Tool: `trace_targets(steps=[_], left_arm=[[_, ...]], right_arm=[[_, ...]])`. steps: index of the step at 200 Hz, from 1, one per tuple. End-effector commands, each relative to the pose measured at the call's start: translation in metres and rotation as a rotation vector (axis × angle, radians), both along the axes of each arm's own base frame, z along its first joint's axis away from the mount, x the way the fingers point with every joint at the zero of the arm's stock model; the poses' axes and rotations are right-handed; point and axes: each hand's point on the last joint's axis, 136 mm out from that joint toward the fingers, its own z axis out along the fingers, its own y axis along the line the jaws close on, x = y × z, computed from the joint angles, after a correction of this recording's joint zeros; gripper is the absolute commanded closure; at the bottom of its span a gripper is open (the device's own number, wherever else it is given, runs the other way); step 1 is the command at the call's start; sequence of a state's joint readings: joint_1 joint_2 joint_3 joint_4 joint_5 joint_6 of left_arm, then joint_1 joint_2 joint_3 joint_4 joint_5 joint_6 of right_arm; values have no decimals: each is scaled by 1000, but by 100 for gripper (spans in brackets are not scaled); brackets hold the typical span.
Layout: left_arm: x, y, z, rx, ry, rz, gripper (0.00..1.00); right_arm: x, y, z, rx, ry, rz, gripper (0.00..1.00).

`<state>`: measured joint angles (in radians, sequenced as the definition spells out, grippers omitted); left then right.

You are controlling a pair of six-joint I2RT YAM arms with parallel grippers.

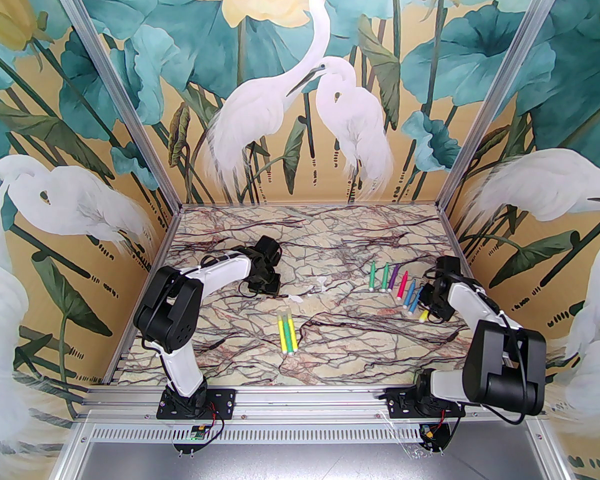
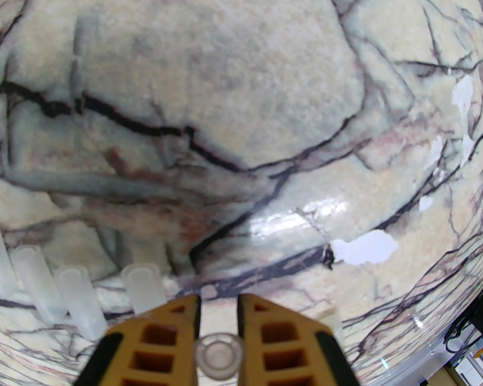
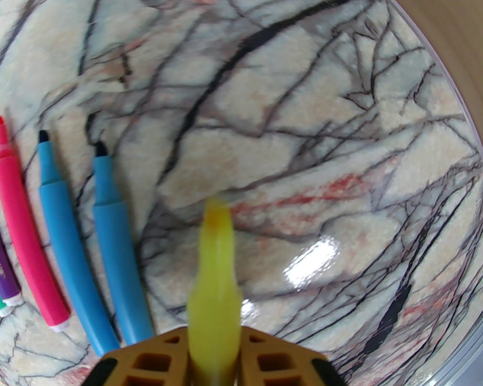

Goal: Open the pen caps

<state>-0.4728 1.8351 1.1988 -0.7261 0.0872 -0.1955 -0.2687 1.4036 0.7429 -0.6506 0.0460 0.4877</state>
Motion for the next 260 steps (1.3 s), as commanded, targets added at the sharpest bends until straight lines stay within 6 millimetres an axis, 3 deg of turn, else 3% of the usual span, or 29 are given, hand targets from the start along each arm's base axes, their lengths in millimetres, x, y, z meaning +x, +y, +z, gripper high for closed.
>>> trace_targets(steps=[1,94,139,162,213,260], left_arm=[[1,0,-1,25,6,-23,97],[-5,4,-9,52,39,-25,94],[-9,9,-16,84,61,-23,88],[-11,10,-16,86,69,-17,78],[-11,6,-5,53,56,-15,70],[-9,2,18,13,13,-10,67]], right_arm=[[7,5,-1,40,3,28,76],[21,5,-11,63,13,43,77],[25,6,-16,71,12,46,76],[27,7,-18,79,7,47,75],[29,9,-19,94,0,50,73],[32,14,-19,119,-19,65,73]])
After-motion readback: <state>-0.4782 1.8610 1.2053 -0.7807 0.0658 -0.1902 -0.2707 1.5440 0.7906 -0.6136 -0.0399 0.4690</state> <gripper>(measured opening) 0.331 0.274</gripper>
